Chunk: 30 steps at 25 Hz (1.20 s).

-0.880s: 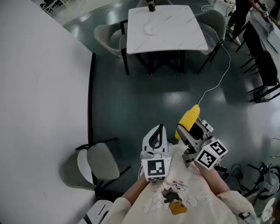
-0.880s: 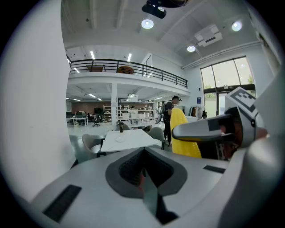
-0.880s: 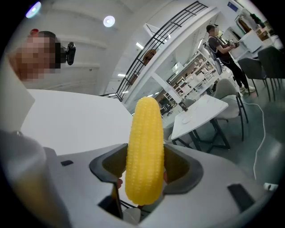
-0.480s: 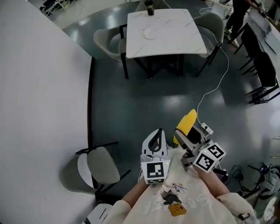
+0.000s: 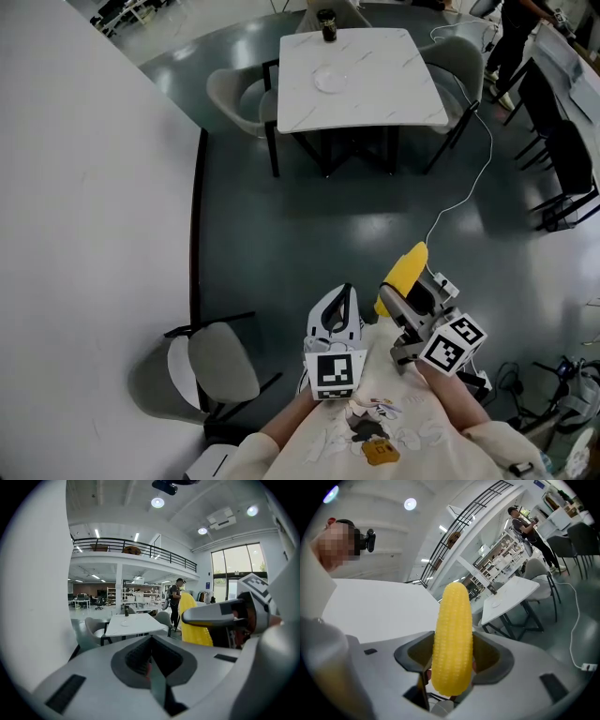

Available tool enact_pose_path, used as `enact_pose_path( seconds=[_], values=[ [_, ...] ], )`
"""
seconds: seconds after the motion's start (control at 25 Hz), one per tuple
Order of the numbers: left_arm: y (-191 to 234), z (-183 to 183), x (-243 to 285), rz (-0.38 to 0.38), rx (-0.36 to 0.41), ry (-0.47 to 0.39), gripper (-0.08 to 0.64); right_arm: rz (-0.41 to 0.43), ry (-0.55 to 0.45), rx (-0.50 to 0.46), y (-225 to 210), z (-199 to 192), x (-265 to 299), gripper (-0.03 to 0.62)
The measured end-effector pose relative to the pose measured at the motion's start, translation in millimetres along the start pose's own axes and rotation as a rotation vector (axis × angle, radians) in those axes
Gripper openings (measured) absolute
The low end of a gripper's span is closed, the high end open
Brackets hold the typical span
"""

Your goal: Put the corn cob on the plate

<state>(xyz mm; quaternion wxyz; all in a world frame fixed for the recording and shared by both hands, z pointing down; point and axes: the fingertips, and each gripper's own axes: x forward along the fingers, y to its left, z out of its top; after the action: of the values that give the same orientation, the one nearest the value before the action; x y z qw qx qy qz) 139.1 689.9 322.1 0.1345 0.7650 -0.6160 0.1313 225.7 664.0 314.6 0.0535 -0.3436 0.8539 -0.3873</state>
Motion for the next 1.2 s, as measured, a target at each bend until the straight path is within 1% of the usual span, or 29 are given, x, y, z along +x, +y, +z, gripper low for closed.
enact_pose_path(
  seconds=[0.12, 0.24, 0.44, 0.56, 0.64, 0.76, 0.84, 1.0, 1.2],
  values=[
    [3, -1, 0, -0.009, -0.004, 0.006, 0.009, -0.015, 0.014, 0.022, -1, -7, -1, 0.244],
    [7, 1, 4, -0.015, -0.020, 0.009, 0.009, -0.020, 0.027, 0.022, -2, -5, 3, 0.245],
    [11, 1, 21, -0.024, -0.029, 0.031, 0.009, -0.019, 0.022, 0.030, -7, 6, 18, 0.245],
    [22, 6, 37, -0.011, -0.019, 0.036, 0.009, -0.019, 0.030, 0.046, -19, 15, 36, 0.245],
    [31, 10, 52, 0.002, -0.025, 0.042, 0.009, -0.018, 0.036, 0.053, -28, 22, 51, 0.245],
    [43, 18, 79, 0.005, -0.036, 0.053, 0.009, -0.016, 0.032, 0.053, -40, 41, 75, 0.245],
    [50, 27, 102, -0.006, -0.026, 0.054, 0.009, -0.015, 0.020, 0.051, -49, 57, 93, 0.244],
    [62, 56, 147, -0.024, -0.004, 0.041, 0.009, -0.016, 0.003, 0.056, -67, 91, 123, 0.245],
    [73, 85, 201, -0.011, -0.003, 0.045, 0.009, -0.005, -0.002, 0.047, -89, 137, 157, 0.245]
  ],
)
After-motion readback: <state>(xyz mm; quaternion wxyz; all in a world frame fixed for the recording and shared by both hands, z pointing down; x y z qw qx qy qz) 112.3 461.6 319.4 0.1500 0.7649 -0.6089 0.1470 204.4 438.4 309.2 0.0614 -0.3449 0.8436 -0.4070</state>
